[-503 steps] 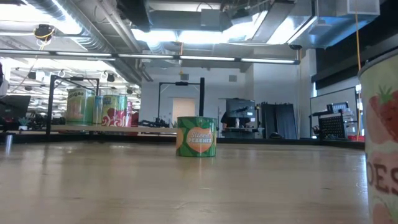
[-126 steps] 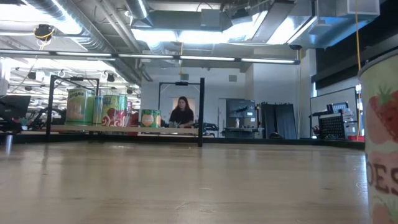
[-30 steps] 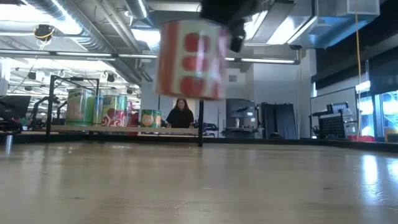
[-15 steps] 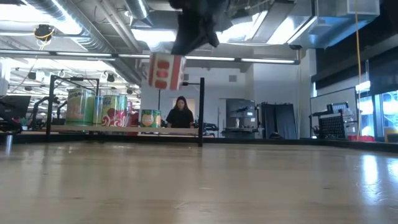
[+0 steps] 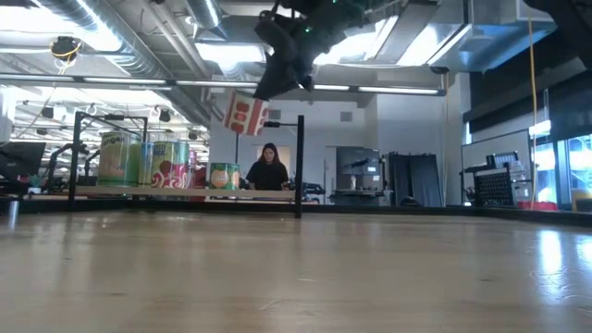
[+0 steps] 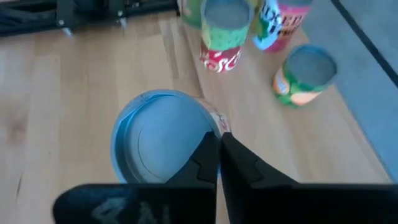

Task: Pick and place cans onto a shelf
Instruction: Put the canned diced tomatoes on the shelf

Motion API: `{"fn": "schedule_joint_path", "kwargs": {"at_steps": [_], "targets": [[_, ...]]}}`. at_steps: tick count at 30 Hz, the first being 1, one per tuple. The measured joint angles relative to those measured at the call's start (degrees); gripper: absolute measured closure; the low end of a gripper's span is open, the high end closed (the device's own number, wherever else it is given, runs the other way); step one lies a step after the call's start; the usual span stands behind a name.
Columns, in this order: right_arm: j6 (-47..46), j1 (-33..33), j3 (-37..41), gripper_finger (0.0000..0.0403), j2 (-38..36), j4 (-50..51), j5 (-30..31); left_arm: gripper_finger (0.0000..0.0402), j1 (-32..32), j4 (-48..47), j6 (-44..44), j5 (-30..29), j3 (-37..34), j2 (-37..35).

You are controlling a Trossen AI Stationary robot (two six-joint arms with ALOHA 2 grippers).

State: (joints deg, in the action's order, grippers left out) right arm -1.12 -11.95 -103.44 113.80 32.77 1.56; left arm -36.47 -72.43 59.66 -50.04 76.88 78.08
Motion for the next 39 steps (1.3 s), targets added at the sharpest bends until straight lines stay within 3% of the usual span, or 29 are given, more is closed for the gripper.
{"fn": "schedule_joint_path", "kwargs": {"at_steps": [18, 39], "targets": [[4.6, -3.9, 0.0, 0.0397, 9.6, -8.7, 1.0, 0.0401, 6.8, -2.2, -0.2, 4.7, 0.0, 0.0], [10.5, -4.4, 0.0, 0.0383, 10.4, -10.3, 3.7, 0.0401, 6.8, -2.1, -0.2, 4.7, 0.0, 0.0]]}}
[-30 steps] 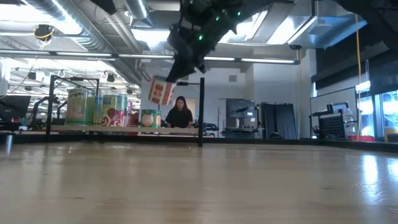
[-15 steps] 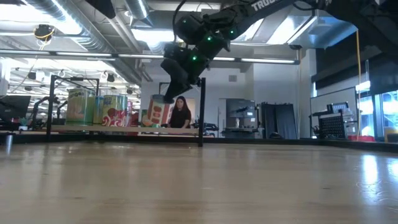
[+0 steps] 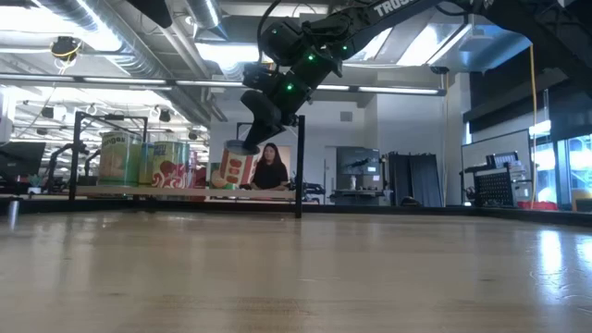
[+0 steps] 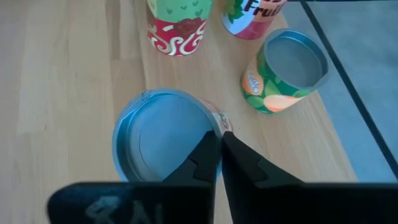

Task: Pick and place cans onto a shelf
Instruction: Put the canned diced tomatoes on the shelf

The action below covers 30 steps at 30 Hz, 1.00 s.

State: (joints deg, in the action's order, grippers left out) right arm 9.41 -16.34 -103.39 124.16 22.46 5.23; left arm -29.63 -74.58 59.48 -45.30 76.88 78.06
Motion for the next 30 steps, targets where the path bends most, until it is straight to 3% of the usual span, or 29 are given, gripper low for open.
{"fn": "schedule_joint_path", "kwargs": {"at_steps": [9, 21, 30], "targets": [[0.1, 0.0, 0.0, 0.0362, 0.0, -1.3, 2.8, 0.0401, 0.0, 0.0, 0.4, 0.0, 0.0, 0.0], [0.2, 0.0, 0.0, 0.0387, 0.0, -1.7, 2.6, 0.0401, 0.0, 0.3, 0.5, 0.0, 0.0, 0.0], [0.1, 0.0, 0.0, 0.0354, 0.0, -1.9, 0.7, 0.0401, 0.0, 0.3, 0.5, 0.0, 0.0, 0.0]]}}
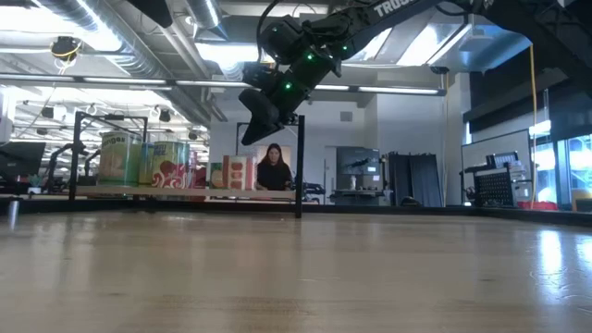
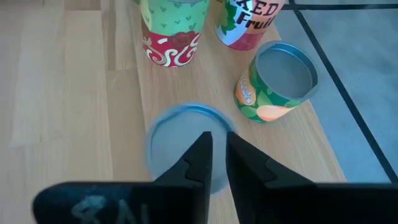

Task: Pick and place cans onto a shelf
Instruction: Put the canned diced tomatoes on the shelf

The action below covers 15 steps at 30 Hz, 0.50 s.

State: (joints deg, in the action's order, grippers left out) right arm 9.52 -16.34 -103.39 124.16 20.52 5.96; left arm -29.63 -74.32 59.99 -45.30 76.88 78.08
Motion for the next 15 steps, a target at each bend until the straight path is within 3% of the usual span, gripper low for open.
{"fn": "schedule_joint_path", "kwargs": {"at_steps": [9, 15], "targets": [[1.8, 0.0, 0.0, 0.0350, -0.1, -1.9, -0.7, 0.0401, 0.0, 0.0, 0.0, 0.0, 0.0, 0.0], [2.8, 1.2, -0.1, 0.0390, -2.0, 0.7, -8.7, 0.0401, 0.0, 0.0, 0.0, 0.0, 0.0, 0.0]]}}
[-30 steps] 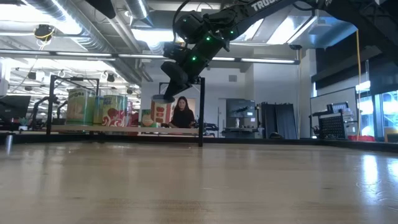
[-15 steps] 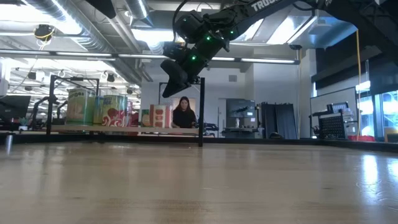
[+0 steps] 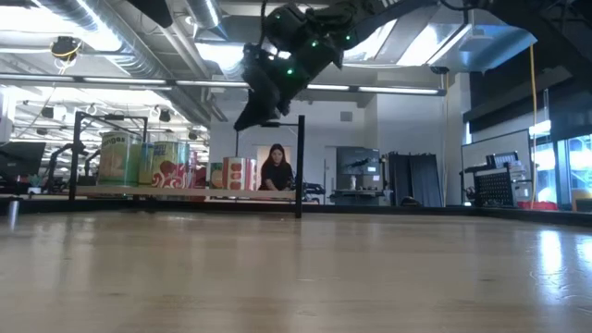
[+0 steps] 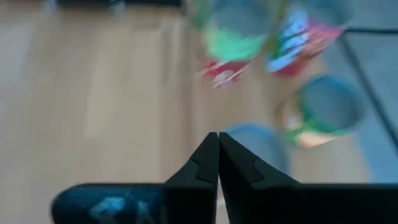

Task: Pick and place cans onto a shelf
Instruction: Put the canned diced tomatoes on the shelf

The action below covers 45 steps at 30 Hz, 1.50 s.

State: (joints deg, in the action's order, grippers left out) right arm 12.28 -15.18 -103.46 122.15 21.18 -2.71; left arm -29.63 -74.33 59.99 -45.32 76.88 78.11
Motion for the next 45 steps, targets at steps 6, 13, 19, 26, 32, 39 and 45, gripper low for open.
{"fn": "schedule_joint_path", "kwargs": {"at_steps": [6, 13, 19, 26, 32, 39, 45], "targets": [[0.0, 1.3, 0.0, 0.0399, 0.0, 6.9, -0.5, 0.0401, 0.0, 0.0, 0.0, 0.0, 0.0, 0.0], [0.1, 1.3, 0.1, 0.0401, 1.1, 7.0, 3.1, 0.0401, 0.0, 0.1, 0.0, -0.5, 0.0, 0.0], [0.3, 1.7, -0.2, 0.0401, -1.6, 6.4, 2.0, 0.0401, 2.2, -0.5, -0.4, -0.7, 0.0, 0.0], [3.4, 2.6, -7.4, 0.0402, -5.2, 13.8, 1.5, 0.0401, 7.7, -1.1, -5.4, 0.5, 0.0, -1.8], [8.8, 2.8, -22.2, 0.0402, -6.2, 25.2, 1.5, 0.0401, 16.7, 6.4, -20.4, 5.3, 0.0, -2.0], [11.0, 2.8, -28.6, 0.0402, -11.2, 28.9, 5.6, 0.0401, 26.1, 19.9, -39.0, 15.3, 0.0, -2.0], [7.6, 2.7, -28.6, 0.0402, -17.1, 32.1, 13.4, 0.0401, 34.9, 20.8, -39.5, 26.3, 0.0, -0.6]]}}
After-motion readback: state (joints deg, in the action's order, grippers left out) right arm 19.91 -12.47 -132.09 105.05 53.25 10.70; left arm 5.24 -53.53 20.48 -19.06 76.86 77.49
